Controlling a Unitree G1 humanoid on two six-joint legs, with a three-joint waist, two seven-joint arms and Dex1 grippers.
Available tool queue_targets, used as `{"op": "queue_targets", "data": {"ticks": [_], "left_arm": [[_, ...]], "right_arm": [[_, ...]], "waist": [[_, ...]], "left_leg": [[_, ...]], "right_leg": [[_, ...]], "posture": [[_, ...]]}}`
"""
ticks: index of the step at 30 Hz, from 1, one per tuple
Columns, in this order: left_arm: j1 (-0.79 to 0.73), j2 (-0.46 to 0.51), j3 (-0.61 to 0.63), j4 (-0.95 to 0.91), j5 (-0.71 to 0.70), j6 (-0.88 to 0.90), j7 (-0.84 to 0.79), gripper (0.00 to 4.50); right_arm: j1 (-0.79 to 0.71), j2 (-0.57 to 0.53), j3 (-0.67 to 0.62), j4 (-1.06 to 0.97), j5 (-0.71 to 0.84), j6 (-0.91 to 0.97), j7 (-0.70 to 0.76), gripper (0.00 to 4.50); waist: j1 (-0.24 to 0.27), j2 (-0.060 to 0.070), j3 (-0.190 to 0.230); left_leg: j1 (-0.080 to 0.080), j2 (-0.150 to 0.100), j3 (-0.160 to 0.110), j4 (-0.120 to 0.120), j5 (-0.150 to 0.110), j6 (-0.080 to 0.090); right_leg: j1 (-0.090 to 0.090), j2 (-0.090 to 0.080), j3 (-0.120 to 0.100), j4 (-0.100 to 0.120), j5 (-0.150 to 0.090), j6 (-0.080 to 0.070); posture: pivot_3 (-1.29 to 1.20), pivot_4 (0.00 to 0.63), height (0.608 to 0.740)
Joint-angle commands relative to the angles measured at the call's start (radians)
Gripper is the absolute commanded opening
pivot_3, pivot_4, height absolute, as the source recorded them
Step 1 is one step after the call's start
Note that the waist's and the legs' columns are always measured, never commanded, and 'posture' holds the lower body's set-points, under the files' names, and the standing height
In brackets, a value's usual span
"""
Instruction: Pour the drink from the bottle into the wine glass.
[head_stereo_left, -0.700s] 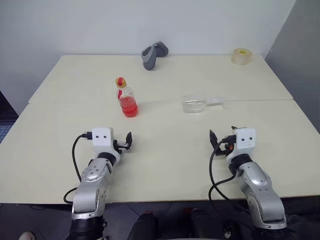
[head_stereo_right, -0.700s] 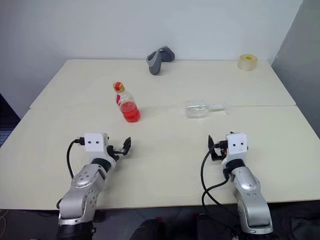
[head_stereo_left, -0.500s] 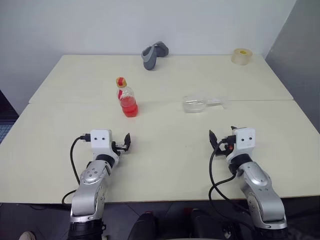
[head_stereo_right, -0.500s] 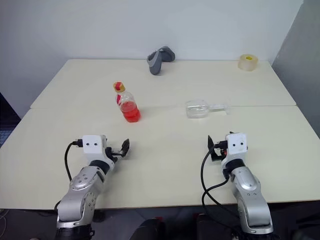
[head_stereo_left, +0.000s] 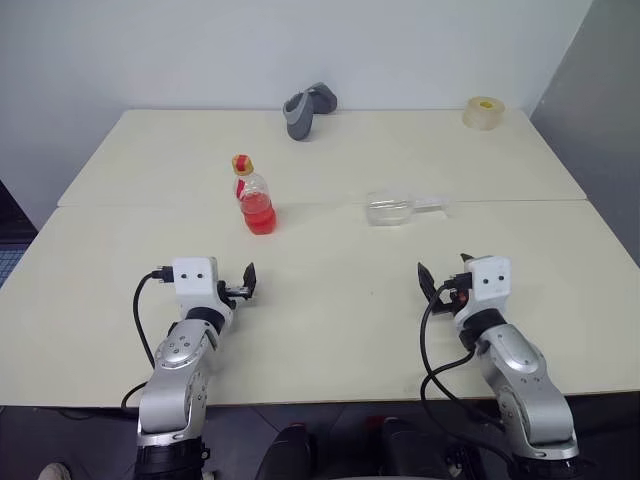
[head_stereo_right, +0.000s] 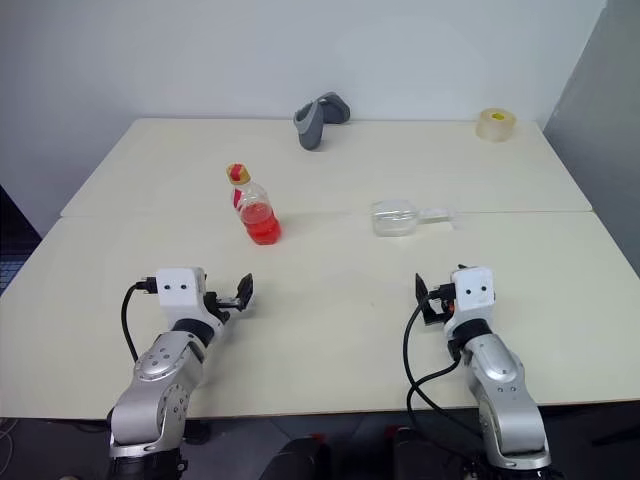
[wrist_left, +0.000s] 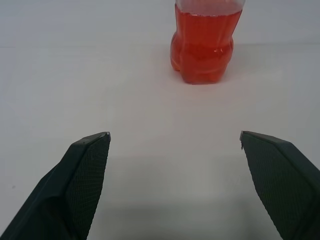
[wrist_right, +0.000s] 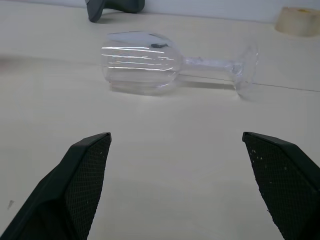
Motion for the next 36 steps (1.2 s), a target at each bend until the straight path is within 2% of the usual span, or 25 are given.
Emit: {"op": "queue_targets", "data": {"ticks": [1,6,10,13,20,24,36], "left_arm": [[-0.017,0.002,0.008,-0.027,0.002,-0.022,0.004,4.46],[-0.065,0.059,-0.026,0.055,0.008,-0.052,-0.084,4.46],[-0.169,0.088,0.010,0.195,-0.029,-0.105,-0.138,4.46],[-0.240,0.113,0.007,0.285,-0.023,-0.168,-0.180,4.46],[-0.352,0.123,-0.033,0.432,-0.013,-0.232,-0.249,4.46],[-0.407,0.117,-0.036,0.512,0.013,-0.296,-0.230,4.46],[-0.622,0.111,-0.026,0.862,0.028,-0.500,-0.211,4.46]], "right_arm": [[-0.019,-0.018,0.003,-0.039,0.026,0.008,0.042,4.50],[-0.046,-0.076,0.043,-0.077,0.155,0.042,0.225,4.50],[-0.122,-0.155,0.049,-0.069,0.252,0.068,0.377,4.50],[-0.193,-0.185,0.044,-0.044,0.302,0.085,0.429,4.50],[-0.296,-0.190,0.054,0.014,0.315,0.082,0.455,4.50],[-0.333,-0.167,0.049,0.002,0.353,0.110,0.440,4.50],[-0.339,-0.174,0.042,-0.018,0.355,0.118,0.415,4.50]], "waist": [[0.000,0.000,0.000],[-0.001,0.000,0.000],[0.000,0.000,0.000],[-0.001,0.000,0.001],[0.000,0.000,0.001],[0.000,0.000,0.001],[0.000,-0.001,0.001]], "left_leg": [[0.000,0.000,0.000,0.000,0.000,0.000],[0.000,0.000,0.000,0.000,0.000,0.000],[0.000,0.000,0.000,0.001,0.000,0.000],[0.000,0.000,-0.001,0.000,0.000,0.000],[0.000,0.000,-0.001,0.001,0.000,0.000],[-0.001,0.000,-0.001,0.001,0.001,-0.002],[-0.001,-0.001,-0.001,0.001,0.001,-0.002]], "right_leg": [[0.000,0.000,0.000,0.000,0.000,0.000],[0.000,0.000,-0.001,0.000,0.000,0.000],[0.001,0.000,-0.001,0.000,0.000,0.000],[0.001,0.000,-0.002,0.000,0.000,0.000],[0.000,0.000,-0.001,-0.001,0.000,0.000],[0.000,0.000,-0.001,-0.001,0.000,0.000],[-0.001,0.000,-0.001,0.000,0.000,0.000]], "posture": [[0.00,0.150,0.740],[0.00,0.150,0.740],[0.00,0.150,0.740],[0.00,0.150,0.740],[0.00,0.150,0.740],[0.00,0.150,0.740],[0.00,0.150,0.740]]}}
